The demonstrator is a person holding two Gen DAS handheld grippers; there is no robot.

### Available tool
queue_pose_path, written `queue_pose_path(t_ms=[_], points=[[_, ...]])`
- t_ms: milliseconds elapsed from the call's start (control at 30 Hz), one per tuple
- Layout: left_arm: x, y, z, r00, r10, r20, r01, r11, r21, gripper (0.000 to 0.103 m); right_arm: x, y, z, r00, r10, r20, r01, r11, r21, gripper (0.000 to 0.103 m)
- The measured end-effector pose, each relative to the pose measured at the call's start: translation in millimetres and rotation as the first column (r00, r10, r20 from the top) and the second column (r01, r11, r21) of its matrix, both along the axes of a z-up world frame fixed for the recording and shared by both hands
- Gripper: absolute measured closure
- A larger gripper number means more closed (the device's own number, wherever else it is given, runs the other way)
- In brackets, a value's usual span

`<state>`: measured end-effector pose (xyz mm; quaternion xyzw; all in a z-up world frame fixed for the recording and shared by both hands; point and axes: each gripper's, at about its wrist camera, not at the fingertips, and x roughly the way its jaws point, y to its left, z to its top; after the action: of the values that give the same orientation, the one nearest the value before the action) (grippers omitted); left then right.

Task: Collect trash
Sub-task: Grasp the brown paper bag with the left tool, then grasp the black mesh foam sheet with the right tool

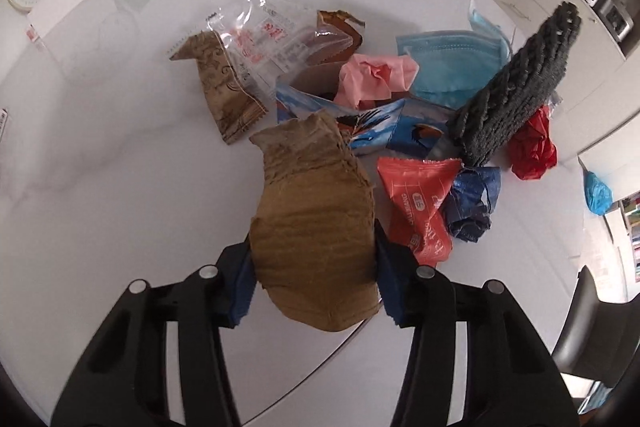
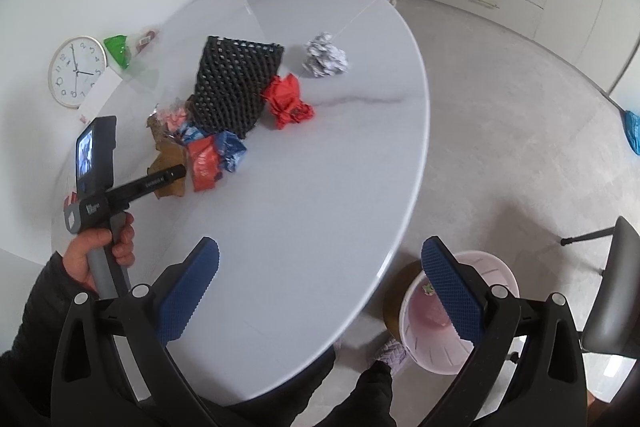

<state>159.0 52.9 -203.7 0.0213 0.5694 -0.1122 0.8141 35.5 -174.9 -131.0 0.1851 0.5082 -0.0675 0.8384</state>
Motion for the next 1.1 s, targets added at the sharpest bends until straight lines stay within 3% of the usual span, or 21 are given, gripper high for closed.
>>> queue_pose_path(t_ms=[200,433,600,800,867,900,1033,1100], points=[[-25.1,7.1,19.9,1.0,0.006,0.018,-0.006,1.0,-0.022,0.054,29.3,15.1,3.2,0.998,0.059,0.02,-0.059,0.998,-0.011,0.002],[-57.9,21.1,60.3,0.998,-0.006,0.063,0.01,0.998,-0.059,0.054,88.4,19.7,10.3,0.994,0.055,0.092,-0.06,0.996,0.061,0.002],[-74.9,27.1,83.8,0.996,-0.026,0.087,0.033,0.996,-0.081,0.054,148.4,21.1,3.7,0.993,-0.051,0.104,0.033,0.985,0.171,0.003],[-81.3,27.7,86.3,0.994,-0.071,0.087,0.079,0.992,-0.094,0.054,200.3,29.2,-10.7,0.971,-0.222,0.083,0.203,0.96,0.19,0.005],[-83.4,26.8,85.4,0.993,-0.087,0.085,0.095,0.991,-0.098,0.054,213.8,34.8,-19.6,0.971,-0.232,0.066,0.219,0.963,0.156,0.019],[-83.6,26.2,84.3,0.992,-0.093,0.083,0.101,0.99,-0.097,0.054,217.8,36.7,-24.0,0.972,-0.229,0.056,0.219,0.965,0.147,0.034],[-85.6,27.0,84.8,0.99,-0.105,0.091,0.114,0.989,-0.092,0.054,217.9,36.5,-34.7,0.973,-0.224,0.048,0.21,0.958,0.194,0.078],[-85.8,29.0,87.4,0.989,-0.107,0.103,0.117,0.989,-0.093,0.054,210.2,36.1,-32.3,0.974,-0.218,0.059,0.201,0.956,0.214,0.085]])
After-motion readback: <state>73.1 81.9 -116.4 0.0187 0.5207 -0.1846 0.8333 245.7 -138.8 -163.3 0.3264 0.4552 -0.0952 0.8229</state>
